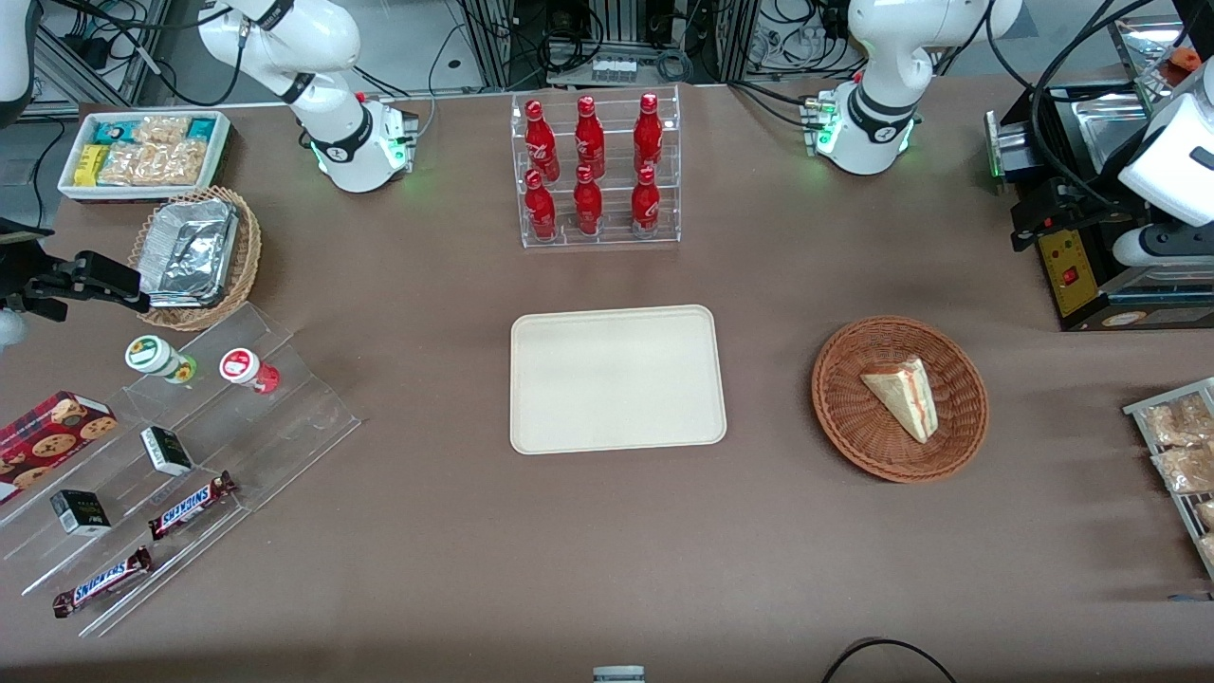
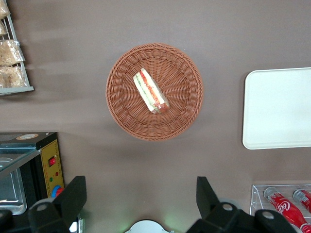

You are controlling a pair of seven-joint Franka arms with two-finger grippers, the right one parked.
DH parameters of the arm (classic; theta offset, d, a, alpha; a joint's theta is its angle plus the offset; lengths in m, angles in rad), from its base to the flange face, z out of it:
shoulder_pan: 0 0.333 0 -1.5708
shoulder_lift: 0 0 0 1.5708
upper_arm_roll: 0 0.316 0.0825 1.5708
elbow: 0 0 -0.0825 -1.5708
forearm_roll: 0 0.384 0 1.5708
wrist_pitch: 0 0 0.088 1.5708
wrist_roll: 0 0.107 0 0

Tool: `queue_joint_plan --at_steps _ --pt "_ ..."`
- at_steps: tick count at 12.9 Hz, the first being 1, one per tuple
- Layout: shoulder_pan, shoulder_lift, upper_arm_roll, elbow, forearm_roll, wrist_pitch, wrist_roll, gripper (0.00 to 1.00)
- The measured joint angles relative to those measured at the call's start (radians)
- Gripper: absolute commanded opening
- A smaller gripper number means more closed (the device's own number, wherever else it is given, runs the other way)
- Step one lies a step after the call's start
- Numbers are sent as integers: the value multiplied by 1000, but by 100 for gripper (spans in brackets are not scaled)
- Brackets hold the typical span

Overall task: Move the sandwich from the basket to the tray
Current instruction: 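Move the left gripper over the wrapped sandwich in the wicker basket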

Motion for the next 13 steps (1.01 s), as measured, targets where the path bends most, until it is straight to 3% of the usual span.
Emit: queue_joint_plan --at_steps 7,13 --pt "0 42 0 -26 22 30 0 100" --pt "1 64 3 -242 23 303 -74 100"
